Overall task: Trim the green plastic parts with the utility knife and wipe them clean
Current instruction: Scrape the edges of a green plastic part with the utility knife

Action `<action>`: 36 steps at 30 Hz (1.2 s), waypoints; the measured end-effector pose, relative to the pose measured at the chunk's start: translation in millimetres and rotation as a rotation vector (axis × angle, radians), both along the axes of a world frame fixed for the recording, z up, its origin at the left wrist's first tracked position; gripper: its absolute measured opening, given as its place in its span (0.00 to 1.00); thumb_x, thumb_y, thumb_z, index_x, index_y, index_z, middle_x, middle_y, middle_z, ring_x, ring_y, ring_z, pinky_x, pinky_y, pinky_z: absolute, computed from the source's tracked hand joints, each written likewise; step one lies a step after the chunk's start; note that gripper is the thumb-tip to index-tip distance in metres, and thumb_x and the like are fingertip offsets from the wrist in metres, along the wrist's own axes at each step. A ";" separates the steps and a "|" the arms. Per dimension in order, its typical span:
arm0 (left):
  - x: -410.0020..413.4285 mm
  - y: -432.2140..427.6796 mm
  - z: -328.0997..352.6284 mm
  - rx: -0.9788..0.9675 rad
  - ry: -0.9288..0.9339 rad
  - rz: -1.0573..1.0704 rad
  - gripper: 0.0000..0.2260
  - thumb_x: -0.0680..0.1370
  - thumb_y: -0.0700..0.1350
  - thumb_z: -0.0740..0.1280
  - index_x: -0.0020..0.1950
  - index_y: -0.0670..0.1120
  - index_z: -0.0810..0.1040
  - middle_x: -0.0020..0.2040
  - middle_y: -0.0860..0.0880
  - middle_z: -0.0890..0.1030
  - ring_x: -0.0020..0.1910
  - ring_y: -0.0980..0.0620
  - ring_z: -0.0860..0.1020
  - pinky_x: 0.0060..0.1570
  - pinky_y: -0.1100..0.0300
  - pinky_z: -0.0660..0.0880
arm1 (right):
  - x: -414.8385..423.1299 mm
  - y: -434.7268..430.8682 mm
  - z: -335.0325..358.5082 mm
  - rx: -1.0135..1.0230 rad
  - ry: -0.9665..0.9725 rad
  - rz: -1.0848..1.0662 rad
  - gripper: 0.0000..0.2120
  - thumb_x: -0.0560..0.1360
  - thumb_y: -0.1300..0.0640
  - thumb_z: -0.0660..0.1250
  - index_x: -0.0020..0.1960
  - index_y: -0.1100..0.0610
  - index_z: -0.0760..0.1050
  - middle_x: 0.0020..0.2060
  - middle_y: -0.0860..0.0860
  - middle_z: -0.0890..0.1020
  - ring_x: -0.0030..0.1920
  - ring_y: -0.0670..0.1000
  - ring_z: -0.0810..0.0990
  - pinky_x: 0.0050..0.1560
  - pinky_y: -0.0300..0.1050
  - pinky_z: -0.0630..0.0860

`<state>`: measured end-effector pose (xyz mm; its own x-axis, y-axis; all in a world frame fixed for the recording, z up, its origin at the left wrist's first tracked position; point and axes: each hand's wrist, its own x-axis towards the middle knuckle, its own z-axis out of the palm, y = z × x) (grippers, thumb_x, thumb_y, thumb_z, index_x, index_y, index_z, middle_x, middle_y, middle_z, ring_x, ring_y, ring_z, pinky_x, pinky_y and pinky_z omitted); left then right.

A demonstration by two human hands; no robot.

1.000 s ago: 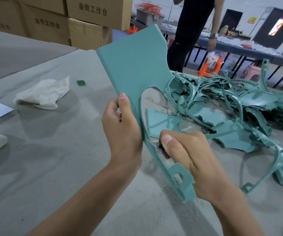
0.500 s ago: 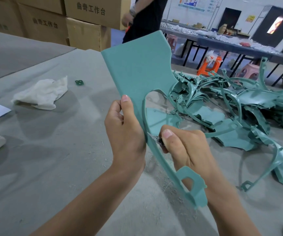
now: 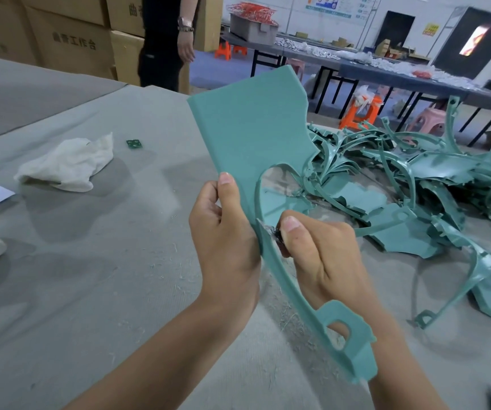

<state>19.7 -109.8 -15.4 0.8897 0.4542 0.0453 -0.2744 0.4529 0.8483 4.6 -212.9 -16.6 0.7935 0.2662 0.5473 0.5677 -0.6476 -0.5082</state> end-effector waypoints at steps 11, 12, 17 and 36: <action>-5.6 -6.3 0.0 -0.012 -0.017 -0.045 0.17 0.83 0.47 0.58 0.34 0.46 0.65 0.24 0.52 0.65 0.22 0.54 0.63 0.22 0.63 0.63 | 2.0 0.3 -1.1 -0.006 -0.031 -0.094 0.19 0.81 0.43 0.47 0.31 0.40 0.59 0.25 0.44 0.65 0.28 0.47 0.64 0.31 0.48 0.58; -6.0 -6.7 -0.4 -0.011 -0.020 -0.051 0.17 0.83 0.47 0.58 0.34 0.47 0.66 0.24 0.52 0.66 0.22 0.55 0.63 0.22 0.64 0.63 | 2.0 0.2 -1.4 -0.004 -0.035 -0.104 0.19 0.81 0.43 0.47 0.31 0.41 0.59 0.24 0.44 0.65 0.28 0.48 0.63 0.31 0.49 0.58; -7.4 -8.0 -2.6 -0.006 -0.015 -0.071 0.20 0.83 0.47 0.58 0.30 0.50 0.66 0.24 0.53 0.65 0.21 0.55 0.63 0.22 0.63 0.63 | 2.7 0.8 -3.6 0.012 -0.061 -0.143 0.18 0.80 0.43 0.46 0.33 0.47 0.55 0.24 0.46 0.61 0.28 0.51 0.63 0.30 0.52 0.61; -12.3 -13.1 -2.9 0.020 0.003 -0.121 0.19 0.83 0.47 0.59 0.32 0.48 0.65 0.24 0.53 0.64 0.22 0.55 0.60 0.23 0.64 0.61 | 12.8 -5.1 -9.9 0.238 -0.059 -0.175 0.20 0.81 0.46 0.49 0.31 0.48 0.58 0.24 0.49 0.64 0.27 0.48 0.61 0.30 0.50 0.59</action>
